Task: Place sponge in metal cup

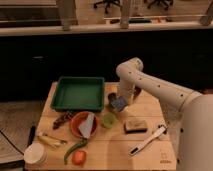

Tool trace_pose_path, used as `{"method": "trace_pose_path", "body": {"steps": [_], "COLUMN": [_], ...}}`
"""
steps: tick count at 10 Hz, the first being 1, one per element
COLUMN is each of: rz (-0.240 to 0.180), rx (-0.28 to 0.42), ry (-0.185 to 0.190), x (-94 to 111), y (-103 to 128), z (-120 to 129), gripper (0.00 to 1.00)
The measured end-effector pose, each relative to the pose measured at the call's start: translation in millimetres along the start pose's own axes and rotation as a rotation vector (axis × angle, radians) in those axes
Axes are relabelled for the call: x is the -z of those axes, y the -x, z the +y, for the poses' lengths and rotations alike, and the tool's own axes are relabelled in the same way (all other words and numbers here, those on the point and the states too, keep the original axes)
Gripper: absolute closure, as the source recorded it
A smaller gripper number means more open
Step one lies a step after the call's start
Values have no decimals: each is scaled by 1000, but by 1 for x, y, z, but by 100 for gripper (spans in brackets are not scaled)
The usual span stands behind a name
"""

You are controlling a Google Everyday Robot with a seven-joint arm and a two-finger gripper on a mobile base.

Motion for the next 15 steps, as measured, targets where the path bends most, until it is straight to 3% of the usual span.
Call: {"method": "trace_pose_path", "body": {"steps": [3,10,15], "rz": [7,38,32], "rx": [10,88,152], "ry": [1,-27,-32], "x": [-3,24,34], "y": [-1,9,14], "z": [1,-11,-32], "gripper": [100,100,100]}}
